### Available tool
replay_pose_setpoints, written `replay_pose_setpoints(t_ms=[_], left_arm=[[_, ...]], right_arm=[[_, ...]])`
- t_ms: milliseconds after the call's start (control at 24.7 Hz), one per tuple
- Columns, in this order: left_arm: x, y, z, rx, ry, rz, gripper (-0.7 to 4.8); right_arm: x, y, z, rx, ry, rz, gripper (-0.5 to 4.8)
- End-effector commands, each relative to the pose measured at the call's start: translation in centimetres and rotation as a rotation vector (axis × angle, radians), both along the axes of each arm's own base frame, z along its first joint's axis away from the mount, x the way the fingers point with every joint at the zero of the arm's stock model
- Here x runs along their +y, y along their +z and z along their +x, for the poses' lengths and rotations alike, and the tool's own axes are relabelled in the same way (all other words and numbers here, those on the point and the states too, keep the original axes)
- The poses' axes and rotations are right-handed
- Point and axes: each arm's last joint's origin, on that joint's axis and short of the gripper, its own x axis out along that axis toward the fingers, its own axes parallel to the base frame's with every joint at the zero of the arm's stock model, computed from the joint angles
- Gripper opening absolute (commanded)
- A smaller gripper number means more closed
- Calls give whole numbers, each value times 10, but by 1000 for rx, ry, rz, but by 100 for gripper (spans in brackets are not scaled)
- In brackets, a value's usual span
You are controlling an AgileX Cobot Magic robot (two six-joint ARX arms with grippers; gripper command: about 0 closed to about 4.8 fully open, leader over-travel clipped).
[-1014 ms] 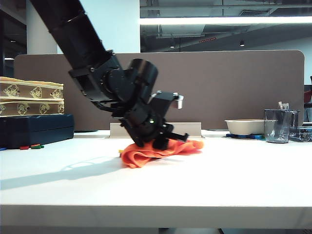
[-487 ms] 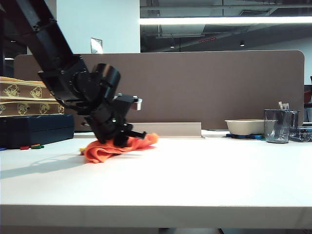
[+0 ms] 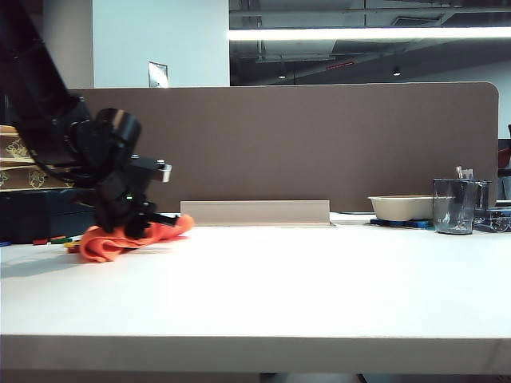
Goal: Use an orange cloth to wipe the letter magnets on the table away for a distance.
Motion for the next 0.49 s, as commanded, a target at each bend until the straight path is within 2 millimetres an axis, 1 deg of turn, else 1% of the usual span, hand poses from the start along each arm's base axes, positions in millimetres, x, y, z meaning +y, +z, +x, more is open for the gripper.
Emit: replay_pose_setpoints(t_ms=[41, 122, 162, 324, 365, 487], left_arm=[[28, 3, 4, 0, 63, 7, 17], [36, 5, 5, -4, 77, 3, 17], [43, 9, 6, -13, 86, -2, 17], [44, 24, 6, -56, 51, -31, 17], [44, 36, 6, -106, 49, -38, 17], [39, 58, 3, -173, 38, -47, 16]], right_arm=[[0, -1, 0, -9, -1, 1, -5], [0, -1, 0, -9, -1, 0, -5], [0, -1, 0, -9, -1, 1, -5], [0, -1, 0, -9, -1, 1, -5], [0, -1, 0, -9, -1, 1, -5], [0, -1, 0, -10, -1, 1, -5]])
